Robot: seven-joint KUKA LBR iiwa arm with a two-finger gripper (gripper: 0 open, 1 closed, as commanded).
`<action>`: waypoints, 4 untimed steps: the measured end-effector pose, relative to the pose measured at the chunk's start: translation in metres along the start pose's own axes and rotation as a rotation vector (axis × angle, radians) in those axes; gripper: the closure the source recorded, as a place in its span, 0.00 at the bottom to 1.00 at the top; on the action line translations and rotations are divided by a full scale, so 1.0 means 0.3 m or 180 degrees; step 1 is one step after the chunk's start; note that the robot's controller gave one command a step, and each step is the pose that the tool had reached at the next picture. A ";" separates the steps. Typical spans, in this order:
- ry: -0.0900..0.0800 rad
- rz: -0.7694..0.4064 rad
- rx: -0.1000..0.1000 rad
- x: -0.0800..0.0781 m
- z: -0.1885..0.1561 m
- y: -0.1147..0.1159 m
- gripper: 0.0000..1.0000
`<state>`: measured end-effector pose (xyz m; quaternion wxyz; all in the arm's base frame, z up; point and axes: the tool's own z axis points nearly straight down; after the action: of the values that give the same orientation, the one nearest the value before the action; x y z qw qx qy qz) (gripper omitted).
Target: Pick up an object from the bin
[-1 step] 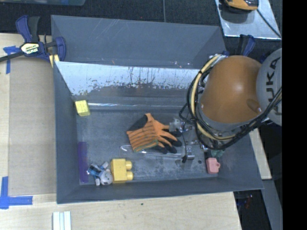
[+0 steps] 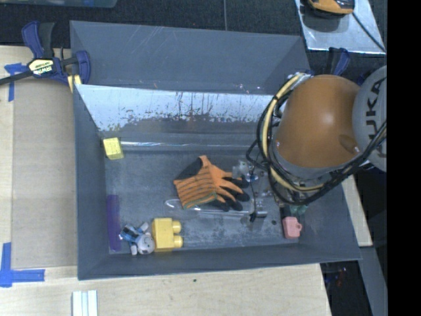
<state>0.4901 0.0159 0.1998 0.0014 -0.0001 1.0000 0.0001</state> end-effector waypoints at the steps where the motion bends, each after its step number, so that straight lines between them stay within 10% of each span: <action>1: -0.0028 0.0247 -0.0002 -0.201 0.303 0.004 0.00; 2: -0.0037 0.0261 -0.0002 -0.429 0.434 0.089 0.00; 4: -0.0054 0.0382 -0.0004 -0.413 0.427 0.122 0.00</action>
Offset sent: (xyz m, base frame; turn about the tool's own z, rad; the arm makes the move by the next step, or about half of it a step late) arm 0.1276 0.0264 -0.1298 0.0851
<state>0.6143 0.0524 0.0722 0.0099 0.0598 0.9982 0.0008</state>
